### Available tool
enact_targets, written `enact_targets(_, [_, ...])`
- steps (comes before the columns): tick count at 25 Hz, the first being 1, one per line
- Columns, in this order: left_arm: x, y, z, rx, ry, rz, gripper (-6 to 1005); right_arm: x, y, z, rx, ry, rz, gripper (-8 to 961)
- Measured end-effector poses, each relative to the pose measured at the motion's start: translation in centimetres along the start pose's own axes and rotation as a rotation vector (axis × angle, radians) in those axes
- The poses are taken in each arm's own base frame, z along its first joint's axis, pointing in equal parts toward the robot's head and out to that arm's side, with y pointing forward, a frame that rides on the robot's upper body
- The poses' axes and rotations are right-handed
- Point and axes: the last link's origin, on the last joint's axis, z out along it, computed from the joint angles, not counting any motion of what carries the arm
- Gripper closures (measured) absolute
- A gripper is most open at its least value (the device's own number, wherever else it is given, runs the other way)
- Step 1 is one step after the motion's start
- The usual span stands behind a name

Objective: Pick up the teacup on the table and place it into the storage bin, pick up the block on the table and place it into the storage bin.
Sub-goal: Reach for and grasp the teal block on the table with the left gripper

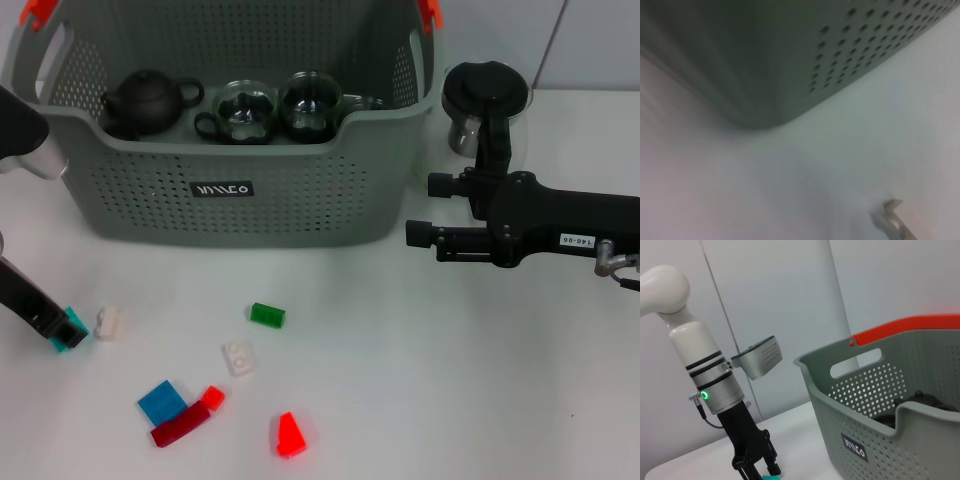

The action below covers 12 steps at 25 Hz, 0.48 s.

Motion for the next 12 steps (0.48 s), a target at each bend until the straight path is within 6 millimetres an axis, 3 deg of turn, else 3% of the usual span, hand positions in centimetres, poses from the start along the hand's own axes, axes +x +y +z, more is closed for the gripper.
enact_targets(12, [0.21,0.15,-0.59,-0.001,0.004,0.007,423,0.39,-0.09,-0.10,0.009,0.004,0.014,69])
